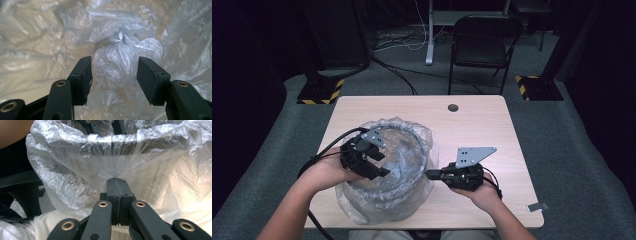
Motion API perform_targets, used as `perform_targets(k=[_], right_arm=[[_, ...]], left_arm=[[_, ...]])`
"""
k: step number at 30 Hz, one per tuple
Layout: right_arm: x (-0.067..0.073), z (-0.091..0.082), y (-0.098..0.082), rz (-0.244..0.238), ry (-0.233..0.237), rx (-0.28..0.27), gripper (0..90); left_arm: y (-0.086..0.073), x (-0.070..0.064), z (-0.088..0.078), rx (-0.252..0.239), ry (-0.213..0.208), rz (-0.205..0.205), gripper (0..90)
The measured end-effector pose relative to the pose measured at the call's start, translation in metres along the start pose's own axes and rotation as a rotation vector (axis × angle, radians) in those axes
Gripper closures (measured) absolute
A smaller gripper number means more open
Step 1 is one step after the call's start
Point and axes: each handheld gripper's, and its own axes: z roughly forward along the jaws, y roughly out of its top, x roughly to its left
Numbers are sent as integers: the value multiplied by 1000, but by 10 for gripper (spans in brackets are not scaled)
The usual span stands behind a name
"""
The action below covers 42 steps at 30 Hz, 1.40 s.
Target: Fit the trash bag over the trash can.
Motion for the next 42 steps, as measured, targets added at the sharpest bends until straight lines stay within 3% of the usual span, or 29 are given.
perform_targets(k=[2, 4, 5, 10, 15, 23, 34, 42], right_arm=[[0, 0, 0, -1, 0, 2, 900], [0, 0, 0, -2, 3, 3, 900], [0, 1, 0, -3, 3, 4, 900], [1, 2, 0, -4, 5, 7, 900], [1, 1, 0, -1, 6, 4, 815], [0, -10, 6, 2, -10, -20, 658], [-5, -33, 12, 13, -54, -30, 529], [-15, -40, 4, 32, -121, 0, 494]], left_arm=[[-3, 2, 5, 9, -14, 10, 438], [-5, 4, 8, 6, -56, 2, 449], [-6, 4, 7, -17, -56, 0, 468], [-6, 5, 7, -12, -53, -10, 460], [-8, 5, 2, -74, -46, -7, 426], [-14, 8, -27, -235, -17, -34, 385], [-43, 14, -59, -456, 101, -85, 385], [-77, 21, -80, -572, 192, -167, 385]])
